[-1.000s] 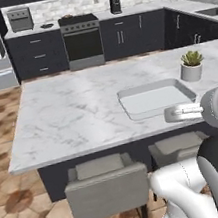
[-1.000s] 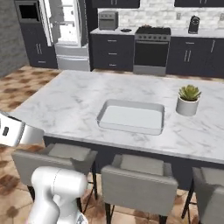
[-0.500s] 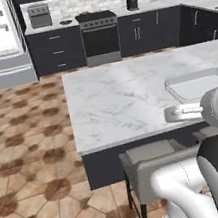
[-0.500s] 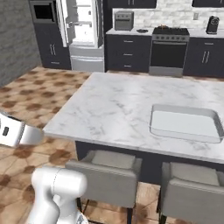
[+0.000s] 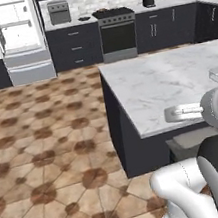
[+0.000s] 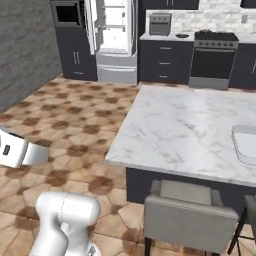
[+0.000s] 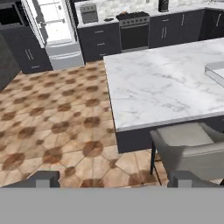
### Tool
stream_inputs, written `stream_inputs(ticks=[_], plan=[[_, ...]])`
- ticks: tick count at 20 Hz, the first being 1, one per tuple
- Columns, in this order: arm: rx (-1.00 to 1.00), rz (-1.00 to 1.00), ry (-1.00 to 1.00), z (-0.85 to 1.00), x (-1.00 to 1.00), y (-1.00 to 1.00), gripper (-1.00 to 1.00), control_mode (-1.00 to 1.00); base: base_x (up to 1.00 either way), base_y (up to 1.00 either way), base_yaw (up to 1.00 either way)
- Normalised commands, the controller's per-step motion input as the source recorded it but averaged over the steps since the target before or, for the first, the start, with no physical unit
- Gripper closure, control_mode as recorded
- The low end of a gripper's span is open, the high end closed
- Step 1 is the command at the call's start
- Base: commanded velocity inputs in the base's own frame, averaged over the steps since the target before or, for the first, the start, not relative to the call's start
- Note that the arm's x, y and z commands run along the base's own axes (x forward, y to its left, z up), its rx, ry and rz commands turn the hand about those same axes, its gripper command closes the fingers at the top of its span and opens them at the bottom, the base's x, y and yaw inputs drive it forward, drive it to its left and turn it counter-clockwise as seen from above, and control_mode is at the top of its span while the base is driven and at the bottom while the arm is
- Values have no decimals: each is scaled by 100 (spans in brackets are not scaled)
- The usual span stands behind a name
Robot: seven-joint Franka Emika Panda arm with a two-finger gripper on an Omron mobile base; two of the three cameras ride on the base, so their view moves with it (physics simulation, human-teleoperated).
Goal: Place the cold items (eggplant and bell pepper) from the fridge in one tupperware on the dining counter. Place the warm items (hot dog and kebab skewer) in the stove area in another tupperware.
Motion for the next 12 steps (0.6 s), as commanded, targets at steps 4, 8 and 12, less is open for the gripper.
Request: stream_inputs(ticks=[4,8,12], plan=[[0,0,0,0,0,0,-100,100,52,100,-2],[0,0,0,0,0,0,-100,100,83,100,-13],[0,0,0,0,0,0,-100,100,100,96,-20]])
